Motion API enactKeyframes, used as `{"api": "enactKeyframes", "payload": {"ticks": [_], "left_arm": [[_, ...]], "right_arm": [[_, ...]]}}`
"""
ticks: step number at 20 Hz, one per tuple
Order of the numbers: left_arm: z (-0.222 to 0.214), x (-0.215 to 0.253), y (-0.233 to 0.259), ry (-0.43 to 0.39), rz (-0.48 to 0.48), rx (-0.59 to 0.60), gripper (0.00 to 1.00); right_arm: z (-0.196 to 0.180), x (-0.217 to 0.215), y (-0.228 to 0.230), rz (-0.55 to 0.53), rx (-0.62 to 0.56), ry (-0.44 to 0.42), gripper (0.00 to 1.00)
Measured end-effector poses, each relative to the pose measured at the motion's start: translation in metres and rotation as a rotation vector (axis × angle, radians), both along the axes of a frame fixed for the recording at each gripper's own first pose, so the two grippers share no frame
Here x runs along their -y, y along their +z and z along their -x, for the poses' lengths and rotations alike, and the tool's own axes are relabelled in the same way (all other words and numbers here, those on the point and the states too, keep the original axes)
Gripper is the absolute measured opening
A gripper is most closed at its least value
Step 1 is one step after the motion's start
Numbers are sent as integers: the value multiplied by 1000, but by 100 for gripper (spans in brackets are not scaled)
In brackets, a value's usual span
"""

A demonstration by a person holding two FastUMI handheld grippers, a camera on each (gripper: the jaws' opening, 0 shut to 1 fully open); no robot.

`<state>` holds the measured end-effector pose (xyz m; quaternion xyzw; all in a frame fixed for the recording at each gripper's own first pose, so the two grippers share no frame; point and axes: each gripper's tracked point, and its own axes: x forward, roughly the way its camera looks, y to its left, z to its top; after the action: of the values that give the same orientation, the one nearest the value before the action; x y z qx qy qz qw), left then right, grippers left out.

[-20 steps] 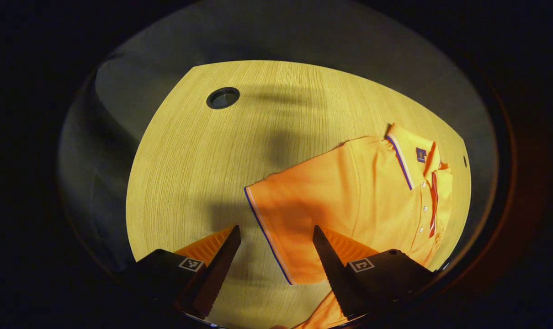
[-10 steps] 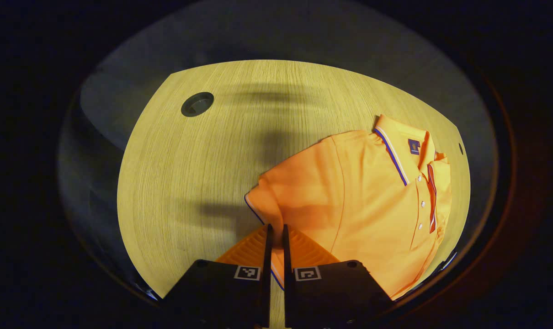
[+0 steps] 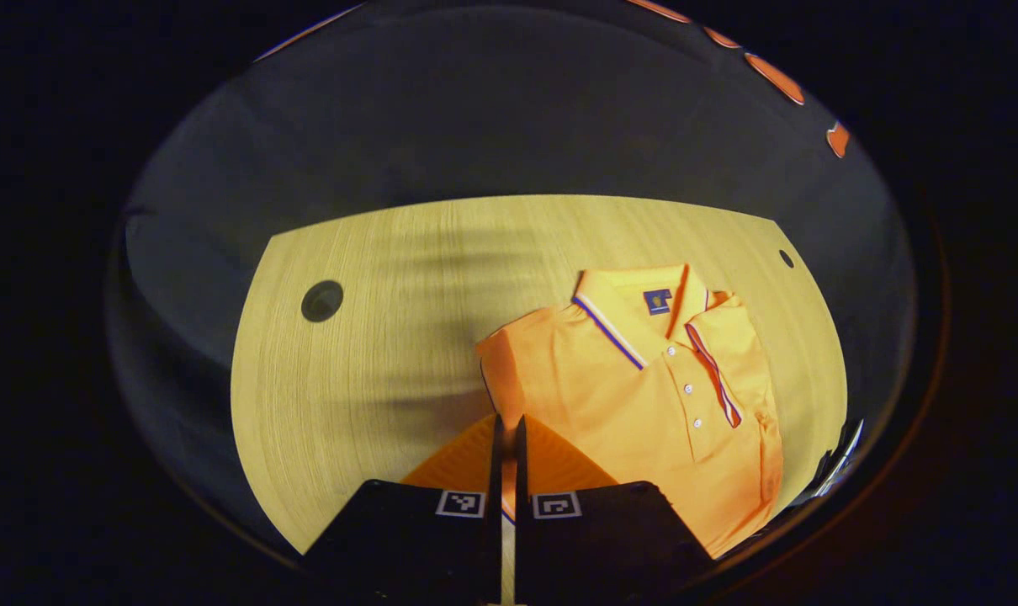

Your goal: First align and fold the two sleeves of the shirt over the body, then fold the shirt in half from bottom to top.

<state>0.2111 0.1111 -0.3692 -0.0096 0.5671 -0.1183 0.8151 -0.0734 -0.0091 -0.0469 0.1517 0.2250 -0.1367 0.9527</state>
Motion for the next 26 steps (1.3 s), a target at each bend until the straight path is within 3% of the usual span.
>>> {"api": "enactKeyframes", "payload": {"ticks": [7, 9, 10, 11, 13, 15, 19, 26], "left_arm": [[-1, 84, 29, -110, 143, 38, 10], [6, 110, 35, -147, 216, 38, 21], [10, 116, 39, -166, 233, 44, 30], [12, 121, 42, -179, 232, 57, 49], [16, 120, 49, -193, 216, 90, 77], [24, 115, 63, -186, 196, 136, 97], [45, 103, 109, -111, 211, 238, 98], [102, 73, 195, 13, 179, 458, 98]], "right_arm": [[24, 17, -10, -43, -11, -64, 93], [32, 19, -14, -43, -22, -82, 93], [36, 19, -16, -45, -27, -88, 93], [40, 18, -17, -47, -30, -91, 93], [45, 20, -17, -39, -22, -91, 93], [42, 21, -18, -20, -11, -77, 93], [31, 15, -20, -12, 14, -1, 93], [19, 4, -7, 90, 125, 136, 93]]}}
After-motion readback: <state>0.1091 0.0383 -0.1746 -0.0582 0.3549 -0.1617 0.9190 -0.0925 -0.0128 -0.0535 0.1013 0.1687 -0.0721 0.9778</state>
